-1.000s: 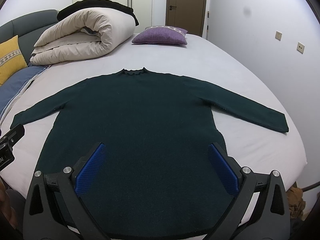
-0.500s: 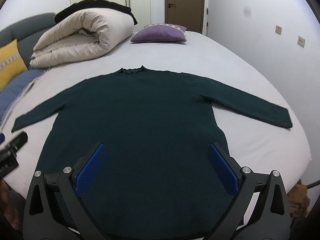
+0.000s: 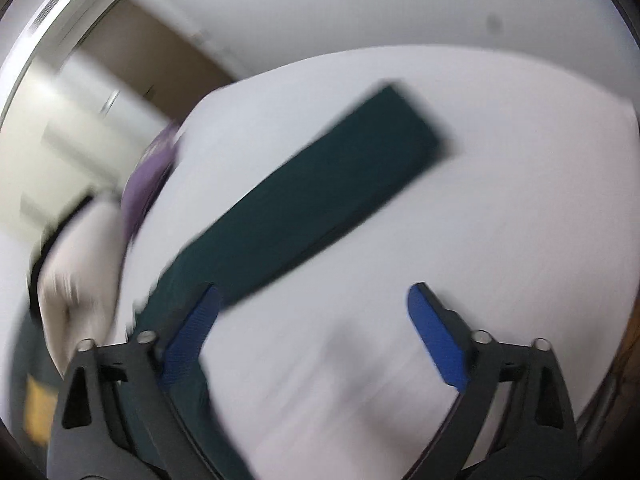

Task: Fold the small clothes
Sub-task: 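Grasp the sweater's sleeve cuff with the right gripper and lift it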

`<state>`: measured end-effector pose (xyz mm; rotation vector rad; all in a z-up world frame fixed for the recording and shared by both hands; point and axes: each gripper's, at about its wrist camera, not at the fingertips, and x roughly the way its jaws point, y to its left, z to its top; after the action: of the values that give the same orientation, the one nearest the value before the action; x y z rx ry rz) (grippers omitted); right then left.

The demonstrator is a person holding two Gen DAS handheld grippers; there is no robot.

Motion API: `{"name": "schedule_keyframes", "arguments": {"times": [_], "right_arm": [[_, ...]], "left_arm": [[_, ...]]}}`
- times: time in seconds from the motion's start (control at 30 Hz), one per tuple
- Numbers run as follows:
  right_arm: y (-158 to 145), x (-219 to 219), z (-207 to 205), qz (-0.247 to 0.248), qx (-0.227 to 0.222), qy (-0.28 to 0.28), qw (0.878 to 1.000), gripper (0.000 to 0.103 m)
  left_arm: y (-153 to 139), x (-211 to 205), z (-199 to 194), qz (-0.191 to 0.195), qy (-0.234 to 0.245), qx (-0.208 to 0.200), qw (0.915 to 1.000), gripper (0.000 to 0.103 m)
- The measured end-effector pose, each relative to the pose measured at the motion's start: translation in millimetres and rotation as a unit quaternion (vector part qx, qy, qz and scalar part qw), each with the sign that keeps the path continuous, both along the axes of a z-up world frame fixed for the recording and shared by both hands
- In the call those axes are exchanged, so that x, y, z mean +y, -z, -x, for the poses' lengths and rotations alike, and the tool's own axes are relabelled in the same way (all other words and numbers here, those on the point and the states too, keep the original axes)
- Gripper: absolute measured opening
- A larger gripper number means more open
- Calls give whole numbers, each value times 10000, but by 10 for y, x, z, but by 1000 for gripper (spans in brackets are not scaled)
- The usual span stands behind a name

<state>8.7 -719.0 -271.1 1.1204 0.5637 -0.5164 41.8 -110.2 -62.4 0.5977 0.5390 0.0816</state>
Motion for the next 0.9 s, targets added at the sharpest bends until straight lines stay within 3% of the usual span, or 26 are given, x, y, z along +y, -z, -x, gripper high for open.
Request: {"name": "schedule_keyframes", "arguments": {"times": [0.07, 0.13, 0.23, 0.33, 0.4, 0.5, 0.57, 0.67, 0.73, 0.9], "right_arm": [[178, -316, 26, -318, -186, 218, 9991, 74], [228, -538, -12, -369, -290, 333, 9983, 73], [235, -755, -174, -357, -358, 365, 9981, 73], [253, -949, -376, -308, -321, 325, 9985, 72], [248, -1067, -508, -229, -320, 241, 9989, 66], [260, -1196, -682, -222, -254, 134, 9993, 42], [258, -1227, -776, -168, -67, 107, 9998, 11], [142, -1183, -917, 158, 171, 85, 9997, 7], [-73, -1032, -1091, 454, 246, 8, 9987, 7], [-761, -605, -1816, 1346, 205, -549, 9892, 7]], "left_arm": [[36, -85, -119, -133, 38, -39, 9999, 103], [68, -163, -249, -114, 239, 59, 9996, 103], [166, -201, -509, 239, 572, 821, 9947, 103], [254, -182, -623, 534, 578, 1040, 9915, 103], [285, -144, -644, 828, 660, 1125, 9880, 103], [357, -33, -774, 1041, 445, 1498, 9822, 103], [281, 87, -843, 1218, 292, 1229, 9845, 103], [166, 284, -949, 1383, 152, 882, 9863, 103], [120, 462, -1046, 1793, 167, 922, 9793, 103], [11, 874, -1304, 3097, 348, 1166, 9430, 99]]}}
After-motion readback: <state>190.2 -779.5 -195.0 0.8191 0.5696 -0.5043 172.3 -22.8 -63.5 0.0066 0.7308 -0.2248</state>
